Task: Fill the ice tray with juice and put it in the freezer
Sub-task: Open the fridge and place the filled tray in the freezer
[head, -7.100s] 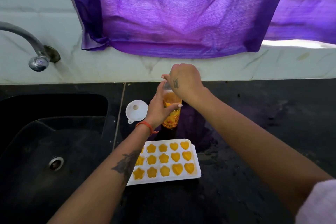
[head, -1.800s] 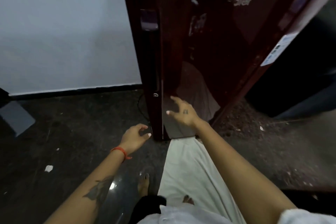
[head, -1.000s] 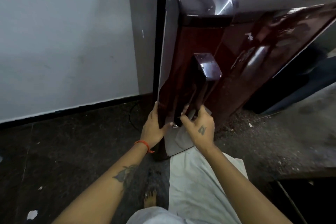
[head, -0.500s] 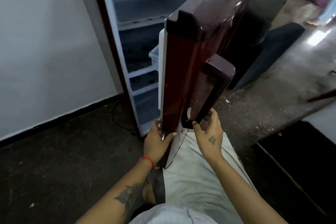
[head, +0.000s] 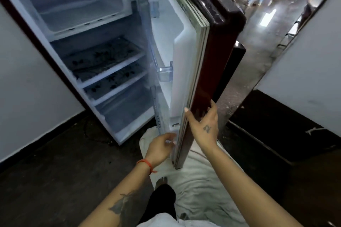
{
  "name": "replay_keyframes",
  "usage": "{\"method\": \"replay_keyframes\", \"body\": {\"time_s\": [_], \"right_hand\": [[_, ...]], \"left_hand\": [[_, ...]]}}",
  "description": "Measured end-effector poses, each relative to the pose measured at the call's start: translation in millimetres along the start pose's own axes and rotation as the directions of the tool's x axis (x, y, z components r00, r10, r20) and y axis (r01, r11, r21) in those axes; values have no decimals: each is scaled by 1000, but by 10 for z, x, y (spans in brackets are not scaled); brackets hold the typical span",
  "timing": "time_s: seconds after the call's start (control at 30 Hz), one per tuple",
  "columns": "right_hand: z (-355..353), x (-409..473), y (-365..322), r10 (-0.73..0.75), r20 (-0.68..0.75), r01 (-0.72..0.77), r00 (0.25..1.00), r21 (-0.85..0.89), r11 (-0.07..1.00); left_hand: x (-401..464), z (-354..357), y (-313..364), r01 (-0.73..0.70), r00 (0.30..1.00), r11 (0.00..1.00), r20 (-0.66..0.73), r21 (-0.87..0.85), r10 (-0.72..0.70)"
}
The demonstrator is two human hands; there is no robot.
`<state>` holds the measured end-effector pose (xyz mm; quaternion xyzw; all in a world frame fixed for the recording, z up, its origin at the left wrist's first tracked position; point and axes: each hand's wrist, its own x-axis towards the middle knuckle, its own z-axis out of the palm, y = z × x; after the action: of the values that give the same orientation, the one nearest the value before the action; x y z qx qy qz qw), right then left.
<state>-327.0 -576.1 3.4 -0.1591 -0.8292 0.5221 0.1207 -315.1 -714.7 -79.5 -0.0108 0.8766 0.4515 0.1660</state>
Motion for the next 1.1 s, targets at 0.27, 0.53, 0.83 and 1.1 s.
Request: {"method": "replay_keyframes", "body": {"time_s": [0.27, 0.53, 0.83, 1.1], "right_hand": [[-574, 725, 417, 65, -133, -64, 989, 16, 998], [-1005, 1530, 678, 190, -168, -171, 967, 121, 978], [-1338, 2574, 780, 357, -168, -329, 919, 172, 929], [-1474, 3360, 770, 397, -172, -368, 901, 180, 912]], "left_hand": [[665, 97, 568, -74, 994, 997, -85, -16, 72], [1692, 419, 1349, -34, 999, 956, 18, -291, 41], [2418, 736, 1924, 280, 960, 614, 204, -738, -193], [2991, 825, 2299, 473, 880, 460, 385, -751, -277]]}}
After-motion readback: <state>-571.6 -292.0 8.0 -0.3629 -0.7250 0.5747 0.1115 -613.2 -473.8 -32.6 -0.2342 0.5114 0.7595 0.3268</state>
